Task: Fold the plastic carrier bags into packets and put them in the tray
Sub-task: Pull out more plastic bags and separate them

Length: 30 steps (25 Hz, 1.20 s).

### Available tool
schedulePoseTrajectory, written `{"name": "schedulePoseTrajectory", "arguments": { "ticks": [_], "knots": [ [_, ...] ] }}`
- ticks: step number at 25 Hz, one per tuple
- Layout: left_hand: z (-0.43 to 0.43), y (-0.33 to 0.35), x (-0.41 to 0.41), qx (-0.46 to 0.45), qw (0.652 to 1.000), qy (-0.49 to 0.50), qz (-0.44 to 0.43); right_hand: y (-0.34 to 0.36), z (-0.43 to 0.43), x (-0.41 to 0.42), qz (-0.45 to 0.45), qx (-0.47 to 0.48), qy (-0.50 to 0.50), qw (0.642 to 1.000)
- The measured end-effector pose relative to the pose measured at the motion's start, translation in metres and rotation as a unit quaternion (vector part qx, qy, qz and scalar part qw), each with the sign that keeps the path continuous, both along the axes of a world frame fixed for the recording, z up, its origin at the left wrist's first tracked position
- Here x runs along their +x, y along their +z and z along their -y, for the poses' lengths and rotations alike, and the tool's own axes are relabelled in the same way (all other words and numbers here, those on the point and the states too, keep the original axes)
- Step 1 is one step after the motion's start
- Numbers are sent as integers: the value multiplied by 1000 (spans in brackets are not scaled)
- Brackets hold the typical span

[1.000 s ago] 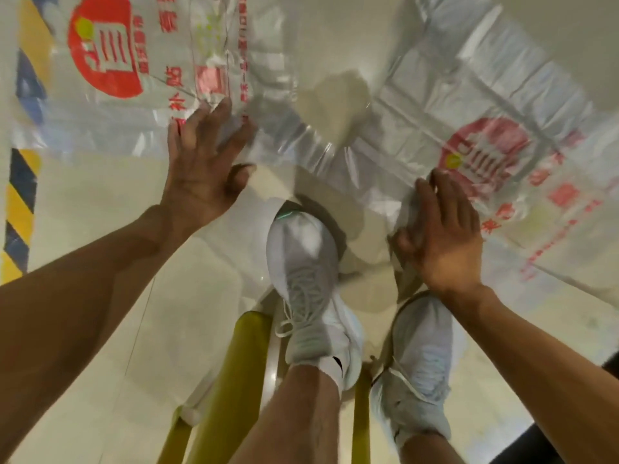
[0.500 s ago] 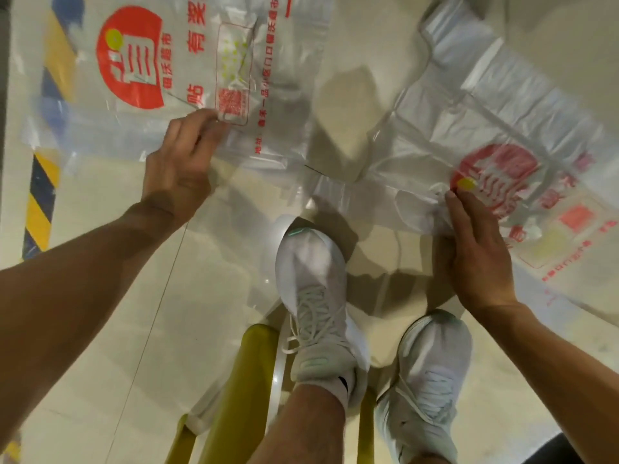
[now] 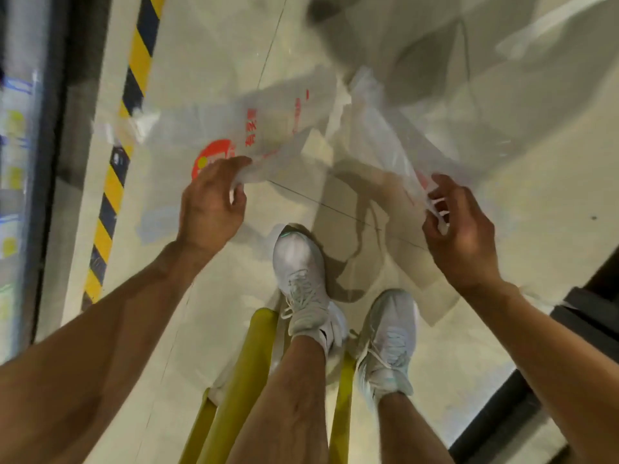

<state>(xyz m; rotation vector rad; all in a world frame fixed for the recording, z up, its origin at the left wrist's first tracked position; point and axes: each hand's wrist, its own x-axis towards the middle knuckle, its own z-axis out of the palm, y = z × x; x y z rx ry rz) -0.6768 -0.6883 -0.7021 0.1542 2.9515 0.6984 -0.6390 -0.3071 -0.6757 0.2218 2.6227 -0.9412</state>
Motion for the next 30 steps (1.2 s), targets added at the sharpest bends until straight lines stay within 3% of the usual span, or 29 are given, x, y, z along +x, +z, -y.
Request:
{"name": "schedulePoseTrajectory", "arguments": {
  "ticks": [9,16,23,30],
  "knots": [
    [-102,224,27,68,994,63,51,216,-7,10,-11,-67,-53,996],
    [-184,434,27,127,983,87,104,399,-28,36,-23,-126,-178,976],
    [-264,597,31,191,978,22,77,551,-75,80,-89,-123,-236,960],
    [-338,709,23,231,964,-85,98,665,-104,110,-160,-71,-329,928]
  ]
}}
